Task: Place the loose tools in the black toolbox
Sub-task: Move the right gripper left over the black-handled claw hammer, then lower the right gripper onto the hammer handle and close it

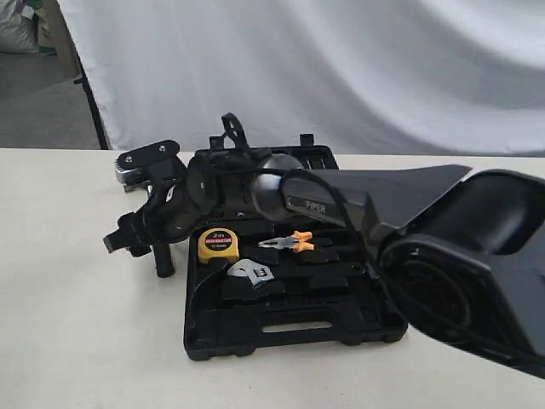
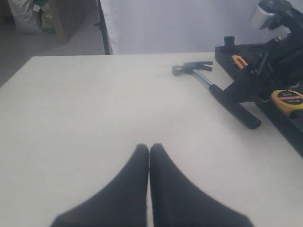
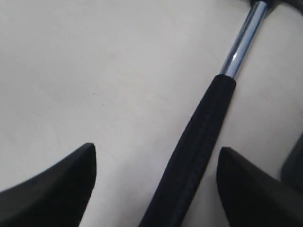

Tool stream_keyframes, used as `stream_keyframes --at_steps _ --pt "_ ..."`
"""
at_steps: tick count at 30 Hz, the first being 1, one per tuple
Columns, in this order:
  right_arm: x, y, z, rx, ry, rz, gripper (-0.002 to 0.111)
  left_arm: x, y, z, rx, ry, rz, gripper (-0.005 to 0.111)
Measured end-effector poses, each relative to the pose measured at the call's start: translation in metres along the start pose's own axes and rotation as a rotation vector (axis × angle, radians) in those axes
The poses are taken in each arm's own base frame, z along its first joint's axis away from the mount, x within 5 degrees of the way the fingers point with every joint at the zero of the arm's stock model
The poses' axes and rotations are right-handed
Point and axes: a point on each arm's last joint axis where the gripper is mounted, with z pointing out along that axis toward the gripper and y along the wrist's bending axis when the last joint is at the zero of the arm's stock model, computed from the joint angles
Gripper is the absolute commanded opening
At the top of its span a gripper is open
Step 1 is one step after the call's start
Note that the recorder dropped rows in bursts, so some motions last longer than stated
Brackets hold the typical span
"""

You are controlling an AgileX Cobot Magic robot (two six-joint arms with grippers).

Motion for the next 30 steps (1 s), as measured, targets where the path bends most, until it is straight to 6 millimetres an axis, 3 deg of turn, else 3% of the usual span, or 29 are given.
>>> stream_keyframes --at_steps 3,4,6,7,9,22,30 --pt "0.006 -0.005 0.026 0.023 0.017 -0.063 0.066 0.0 0.0 0.0 0.0 0.0 0.0 0.001" --pt "0.009 -0.007 0.033 0.028 0.04 -0.084 0.061 0.0 0.0 0.0 0.0 0.0 0.0 0.001" --pt "0.011 -0.007 0.038 0.032 0.074 -0.121 0.037 0.0 0.0 0.0 0.0 0.0 0.0 0.001" --pt "0.009 -0.006 0.037 0.03 0.09 -0.125 0.018 0.0 0.0 0.0 0.0 0.0 0.0 0.001" --pt "0.008 -0.005 0.032 0.02 0.155 -0.126 0.0 0.0 0.0 0.0 0.0 0.0 0.0 0.001" --pt "-0.001 0.049 -0.005 -0.136 0.465 -0.127 0.0 0.0 0.0 0.0 0.0 0.0 0.0 0.001" --pt "-0.007 0.067 -0.025 -0.153 0.48 -0.135 0.0 0.0 0.0 0.0 0.0 0.0 0.0 0.001"
